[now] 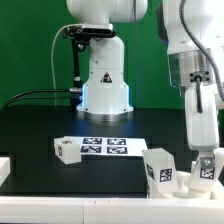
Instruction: Assemble stool
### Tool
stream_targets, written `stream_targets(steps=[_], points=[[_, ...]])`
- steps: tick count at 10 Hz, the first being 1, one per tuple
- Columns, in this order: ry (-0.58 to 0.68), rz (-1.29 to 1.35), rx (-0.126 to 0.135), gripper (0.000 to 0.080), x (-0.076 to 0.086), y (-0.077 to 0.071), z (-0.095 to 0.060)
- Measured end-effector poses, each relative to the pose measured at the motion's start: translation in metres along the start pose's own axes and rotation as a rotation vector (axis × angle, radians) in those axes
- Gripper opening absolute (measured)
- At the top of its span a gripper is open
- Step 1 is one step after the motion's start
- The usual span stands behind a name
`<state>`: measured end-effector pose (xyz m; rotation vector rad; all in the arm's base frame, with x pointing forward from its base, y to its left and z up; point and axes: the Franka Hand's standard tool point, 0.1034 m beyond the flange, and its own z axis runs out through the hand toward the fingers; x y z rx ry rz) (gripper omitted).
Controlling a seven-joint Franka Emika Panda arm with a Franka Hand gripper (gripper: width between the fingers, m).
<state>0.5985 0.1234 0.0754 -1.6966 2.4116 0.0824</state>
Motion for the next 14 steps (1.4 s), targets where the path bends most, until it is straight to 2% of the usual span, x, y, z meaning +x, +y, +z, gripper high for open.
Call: stream_targets(steps=[1,2,3,4,5,6,10,12,14], points=[[0.0,-0.002,0.0,0.0415,0.0,0.0,0.0],[0.0,-0.045,-0.001,0.056,0.0,0.0,0.0],[-0.004,-0.131,-0.029,0.056,0.0,0.001,-0.003],[-0.015,-0.234,-0.036,0.063,0.0,-0.004,-0.011],[-0.027,-0.437,-0.028,0.063,-0.002,-0.01,-0.022],[-0.032,-0.543,-0.033,0.0646,-0.005,-0.011,-0.026],[-0.03,-0.767,-0.033,0.0649,-0.003,-0.01,-0.022],[-0.005,-1.12,-0.086,0.0649,-0.006,-0.006,-0.023],[-0.018,-1.465,-0.086,0.0649,-0.008,-0.007,-0.024]])
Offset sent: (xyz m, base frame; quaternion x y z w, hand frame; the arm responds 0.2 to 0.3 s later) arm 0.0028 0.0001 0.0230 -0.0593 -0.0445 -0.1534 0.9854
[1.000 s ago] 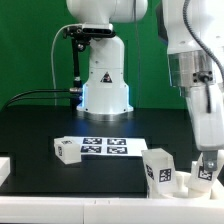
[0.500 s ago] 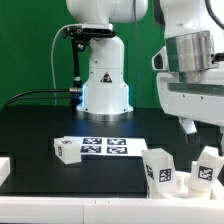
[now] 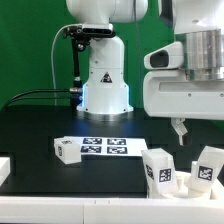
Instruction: Assemble stool
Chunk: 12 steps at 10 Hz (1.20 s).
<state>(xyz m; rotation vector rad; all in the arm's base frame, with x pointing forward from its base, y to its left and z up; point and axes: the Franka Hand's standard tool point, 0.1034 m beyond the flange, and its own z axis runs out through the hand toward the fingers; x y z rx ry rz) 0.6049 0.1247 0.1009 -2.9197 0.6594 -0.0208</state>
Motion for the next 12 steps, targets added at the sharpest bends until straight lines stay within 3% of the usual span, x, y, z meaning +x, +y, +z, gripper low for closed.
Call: stream_targets(steps=[3,4,5,6,9,12], points=[[0.001,-0.168,-0.008,0.0649,0.0002,0.0018,0.0007],[0.005,-0.288,-0.022,0.0649,0.0006,0.0024,0.0006],[0.013,-0.493,-0.059,0.0649,-0.0016,-0.0015,0.0012],[-0.008,-0.671,-0.071,0.0649,-0.0052,-0.0032,0.0035],[-0.04,-0.959,-0.081,0.0649,-0.0025,-0.0012,0.0029],[-0.045,-1.163,-0.109,0.0649,0.0026,0.0043,0.0033]])
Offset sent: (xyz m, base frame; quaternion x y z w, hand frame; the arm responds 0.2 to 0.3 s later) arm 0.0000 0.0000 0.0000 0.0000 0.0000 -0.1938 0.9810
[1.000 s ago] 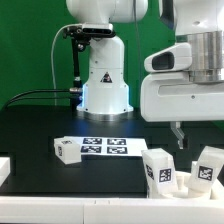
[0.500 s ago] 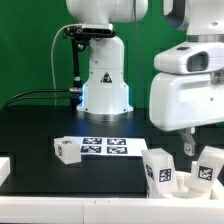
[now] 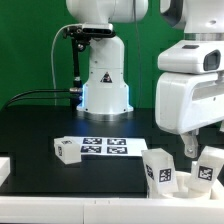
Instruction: Assemble stool
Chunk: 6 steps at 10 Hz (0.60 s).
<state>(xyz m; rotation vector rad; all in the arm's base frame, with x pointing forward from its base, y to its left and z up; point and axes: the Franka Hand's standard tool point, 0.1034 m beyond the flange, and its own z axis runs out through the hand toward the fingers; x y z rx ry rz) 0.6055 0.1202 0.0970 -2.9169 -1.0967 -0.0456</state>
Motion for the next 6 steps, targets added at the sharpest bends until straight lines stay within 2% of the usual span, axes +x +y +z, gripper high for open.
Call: stream_targets(steps=[1,3,4,5,6], points=[[-0.007,-0.13,-0.032,0.0649,0.001,0.004,0.006],[-0.029,-0.15,-0.031,0.0649,0.0,-0.005,0.025],[-0.023,-0.116,-0.034,0.0649,0.001,-0.008,0.03],[-0.024,-0.093,-0.034,0.0592,0.0,-0.007,0.03],[-0.024,-0.074,-0.035,0.0592,-0.001,-0.006,0.03]])
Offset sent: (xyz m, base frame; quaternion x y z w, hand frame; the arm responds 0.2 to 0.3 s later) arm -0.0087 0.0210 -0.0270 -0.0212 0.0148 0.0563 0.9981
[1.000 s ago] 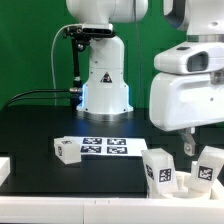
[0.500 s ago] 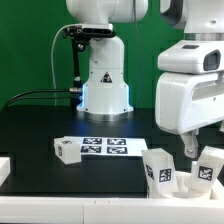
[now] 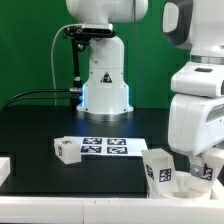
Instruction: Assemble stool
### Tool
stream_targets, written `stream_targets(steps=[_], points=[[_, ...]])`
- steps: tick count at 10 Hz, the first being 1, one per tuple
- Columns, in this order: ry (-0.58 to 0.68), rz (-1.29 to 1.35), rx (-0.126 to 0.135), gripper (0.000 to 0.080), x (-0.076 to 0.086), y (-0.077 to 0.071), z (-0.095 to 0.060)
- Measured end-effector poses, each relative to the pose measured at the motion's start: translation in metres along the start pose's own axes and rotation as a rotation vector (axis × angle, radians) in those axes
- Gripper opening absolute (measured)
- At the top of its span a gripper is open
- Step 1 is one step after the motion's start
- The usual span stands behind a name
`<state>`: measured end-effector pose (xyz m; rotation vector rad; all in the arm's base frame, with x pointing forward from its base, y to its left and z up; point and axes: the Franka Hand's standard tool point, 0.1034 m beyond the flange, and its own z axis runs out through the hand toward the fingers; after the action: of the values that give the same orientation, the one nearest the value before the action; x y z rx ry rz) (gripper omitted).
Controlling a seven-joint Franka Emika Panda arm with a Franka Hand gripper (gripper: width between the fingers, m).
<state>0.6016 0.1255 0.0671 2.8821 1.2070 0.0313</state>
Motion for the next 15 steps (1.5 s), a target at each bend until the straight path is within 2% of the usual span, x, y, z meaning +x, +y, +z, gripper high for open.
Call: stream_targets(steps=[1,2,4,7,9,13,15], points=[[0.0,0.013,0.0,0.042,0.0,0.0,0.0],[0.0,0.05,0.0,0.0333,0.0,0.001,0.0],[0.0,0.223,0.0,0.0333,-0.001,0.001,0.0],[-0.002,0.717,-0.004,0.0333,-0.002,0.001,-0.001],[-0.006,1.142,0.038,0.0333,-0.006,0.005,0.001],[-0.013,1.412,0.04,0.0333,-0.008,0.006,0.002],[-0.02,1.736,0.06,0.0334,-0.012,0.004,0.002]])
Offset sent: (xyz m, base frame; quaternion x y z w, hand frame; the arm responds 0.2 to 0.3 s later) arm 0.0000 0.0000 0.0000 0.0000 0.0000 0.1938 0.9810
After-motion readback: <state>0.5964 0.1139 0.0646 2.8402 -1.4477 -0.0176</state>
